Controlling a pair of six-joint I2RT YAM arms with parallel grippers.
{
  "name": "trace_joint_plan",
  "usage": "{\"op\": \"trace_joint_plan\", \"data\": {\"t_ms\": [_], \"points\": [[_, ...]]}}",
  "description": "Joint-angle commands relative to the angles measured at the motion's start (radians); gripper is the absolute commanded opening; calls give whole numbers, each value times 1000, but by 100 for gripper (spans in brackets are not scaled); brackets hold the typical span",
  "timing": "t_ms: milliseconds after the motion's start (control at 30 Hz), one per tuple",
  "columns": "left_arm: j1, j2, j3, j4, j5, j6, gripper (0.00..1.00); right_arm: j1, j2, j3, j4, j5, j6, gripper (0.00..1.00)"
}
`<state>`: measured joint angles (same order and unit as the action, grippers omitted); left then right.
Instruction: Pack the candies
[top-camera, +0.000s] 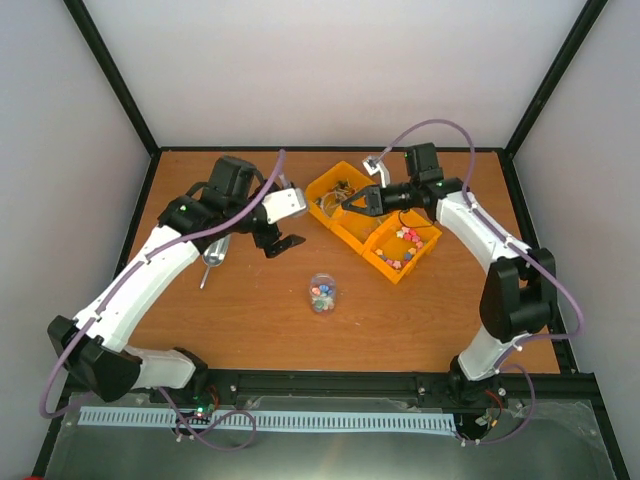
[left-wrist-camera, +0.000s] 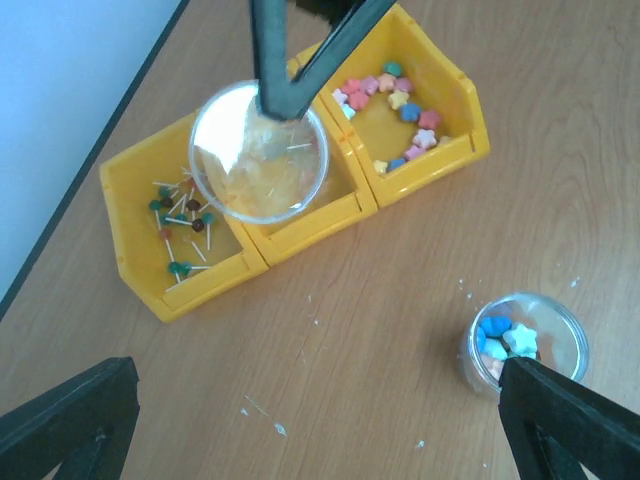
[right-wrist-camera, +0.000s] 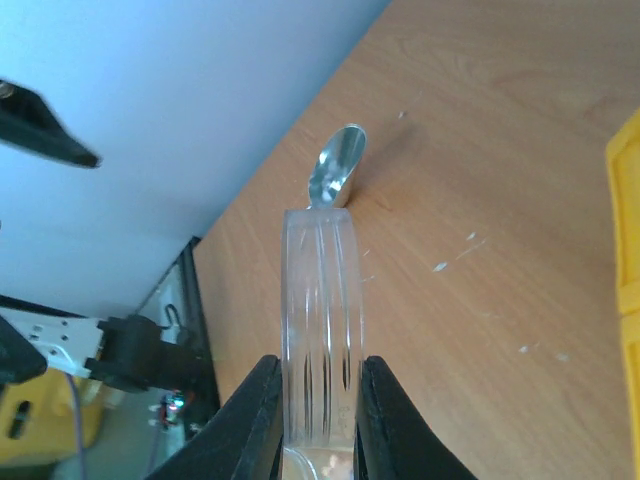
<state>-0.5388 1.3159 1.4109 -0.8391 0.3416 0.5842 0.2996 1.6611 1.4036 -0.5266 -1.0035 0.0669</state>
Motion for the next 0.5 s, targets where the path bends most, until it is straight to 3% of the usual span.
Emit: {"op": "trace_joint_plan", "data": {"t_ms": [0, 200, 467], "points": [[-31, -45, -36, 40, 19, 174, 100, 5, 26, -99, 216, -103, 308, 3], [-53, -39, -108, 58, 86, 213, 100, 47, -45, -245, 366, -92, 417, 3], [-138, -4, -124, 172, -76, 199, 100, 111, -90, -290, 397, -110, 415, 3]]}}
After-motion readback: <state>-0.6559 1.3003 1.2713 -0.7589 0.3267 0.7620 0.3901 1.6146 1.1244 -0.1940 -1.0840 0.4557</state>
